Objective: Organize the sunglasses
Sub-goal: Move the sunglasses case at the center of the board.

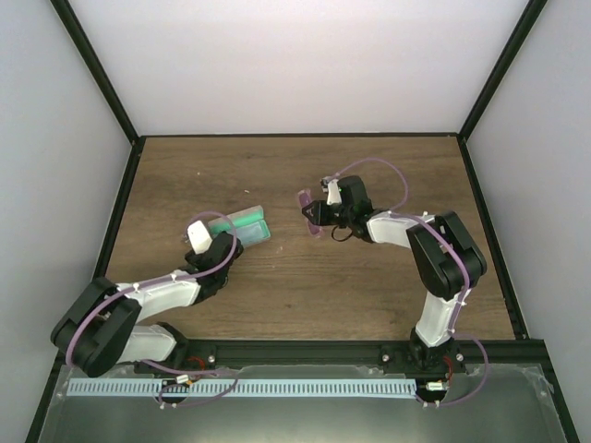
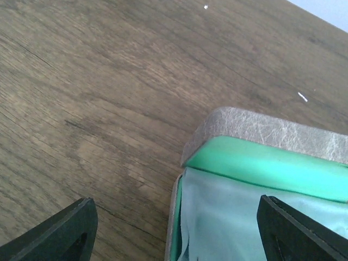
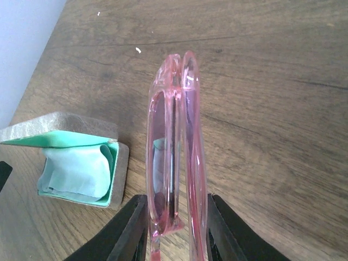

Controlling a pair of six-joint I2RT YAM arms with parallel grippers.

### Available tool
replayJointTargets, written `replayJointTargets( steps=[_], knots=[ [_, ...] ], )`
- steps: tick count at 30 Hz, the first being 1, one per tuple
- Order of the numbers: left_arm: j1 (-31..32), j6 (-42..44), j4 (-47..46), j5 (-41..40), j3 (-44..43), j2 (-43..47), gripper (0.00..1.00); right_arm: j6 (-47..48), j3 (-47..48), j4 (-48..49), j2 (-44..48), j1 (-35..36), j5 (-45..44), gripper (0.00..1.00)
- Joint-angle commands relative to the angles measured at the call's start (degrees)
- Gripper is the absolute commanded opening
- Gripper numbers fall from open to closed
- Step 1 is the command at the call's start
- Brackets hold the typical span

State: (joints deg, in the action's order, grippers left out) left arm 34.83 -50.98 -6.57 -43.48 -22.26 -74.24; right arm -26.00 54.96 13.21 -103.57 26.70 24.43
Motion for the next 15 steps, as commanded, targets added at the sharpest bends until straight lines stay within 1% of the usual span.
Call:
replayJointTargets(
  steps=[1, 3, 5, 10, 15],
  knots=[
    [-0.5, -1.6, 2.0, 3.2, 0.2, 0.9, 0.79, 0.9, -0.5, 1.1, 2.4, -0.2, -0.4, 0.29],
    [-0.5, -1.1, -0.2, 4.5, 2.1, 1.9, 0.74, 0.9, -0.8, 1.5, 2.6, -0.1, 0.1, 0.29],
    [-0.5, -0.2, -2.1, 6.3, 2.6, 1.9, 0.71, 0.9, -1.0, 1.8, 2.6, -0.2, 0.5, 0.29],
    [-0.5, -0.1, -4.5, 12.7, 2.4, -0.2, 0.71, 1.6, -1.7, 1.7, 3.1, -0.2, 0.2, 0.29],
    [-0.6, 0.4, -6.7, 11.4, 2.5, -3.1, 0.71, 1.9, -2.1, 1.6, 3.5, -0.1, -0.3, 0.29]
  ],
)
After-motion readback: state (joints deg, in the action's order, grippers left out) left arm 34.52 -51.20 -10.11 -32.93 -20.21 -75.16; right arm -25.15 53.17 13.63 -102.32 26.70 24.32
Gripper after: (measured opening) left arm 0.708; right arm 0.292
